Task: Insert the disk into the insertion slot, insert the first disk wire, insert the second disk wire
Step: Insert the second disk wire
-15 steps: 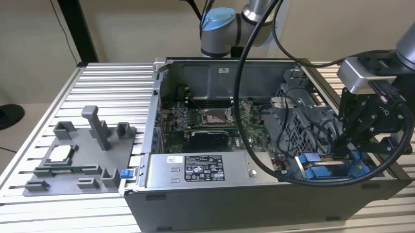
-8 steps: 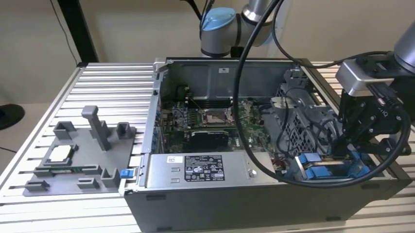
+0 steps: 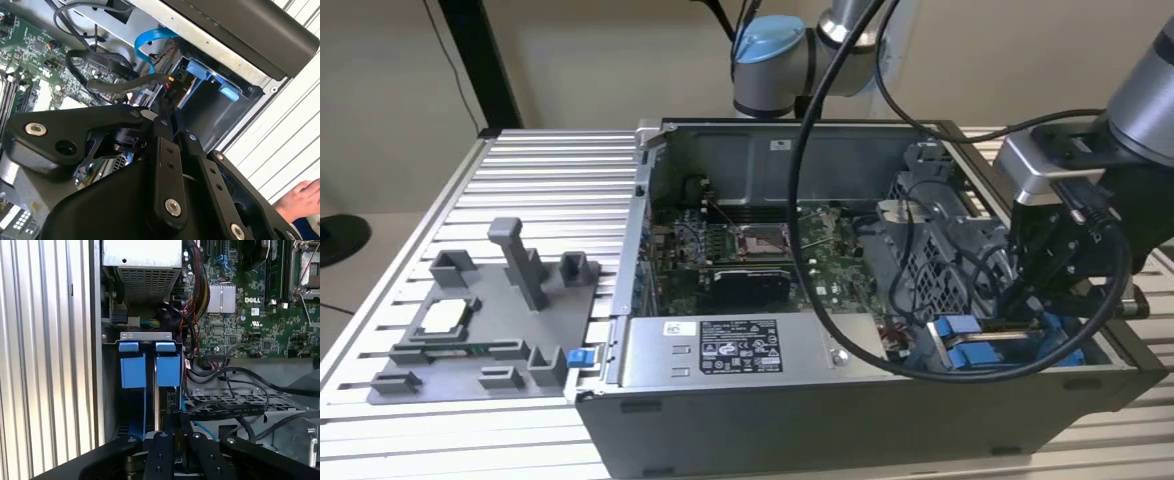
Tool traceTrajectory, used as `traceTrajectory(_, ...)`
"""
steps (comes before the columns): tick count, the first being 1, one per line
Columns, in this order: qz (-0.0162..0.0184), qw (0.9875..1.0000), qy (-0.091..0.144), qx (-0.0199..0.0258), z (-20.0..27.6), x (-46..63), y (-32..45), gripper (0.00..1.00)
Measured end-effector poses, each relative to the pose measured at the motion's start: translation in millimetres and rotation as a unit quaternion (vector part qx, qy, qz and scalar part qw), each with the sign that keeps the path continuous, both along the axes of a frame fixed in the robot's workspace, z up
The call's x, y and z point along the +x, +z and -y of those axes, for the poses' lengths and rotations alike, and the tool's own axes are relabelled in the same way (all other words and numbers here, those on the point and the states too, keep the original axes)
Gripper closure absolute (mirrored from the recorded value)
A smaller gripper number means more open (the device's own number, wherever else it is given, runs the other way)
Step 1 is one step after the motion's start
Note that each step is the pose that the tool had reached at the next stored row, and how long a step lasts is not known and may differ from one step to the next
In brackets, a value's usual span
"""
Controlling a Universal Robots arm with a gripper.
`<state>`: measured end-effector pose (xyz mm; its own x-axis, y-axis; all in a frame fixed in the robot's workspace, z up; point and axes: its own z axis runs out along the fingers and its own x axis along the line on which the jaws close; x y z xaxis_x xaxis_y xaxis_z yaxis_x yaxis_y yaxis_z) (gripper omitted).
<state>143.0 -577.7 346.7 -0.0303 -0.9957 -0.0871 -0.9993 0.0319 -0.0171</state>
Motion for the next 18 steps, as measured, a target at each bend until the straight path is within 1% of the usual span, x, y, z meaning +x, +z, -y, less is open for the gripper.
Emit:
traceTrajectory(3, 0.0045, 1.0000, 0.000, 0.0000, -0.7, -0.1, -1.6, 1.00)
traceTrajectory(5, 0.0059, 1.0000, 0.000, 0.0001, -1.1, 0.0, -2.5, 1.00)
traceTrajectory(11, 0.0079, 1.0000, 0.000, -0.0001, -1.6, -0.3, -5.4, 1.00)
traceTrajectory(18, 0.0084, 1.0000, 0.000, -0.0005, -1.9, -0.8, -10.2, 1.00)
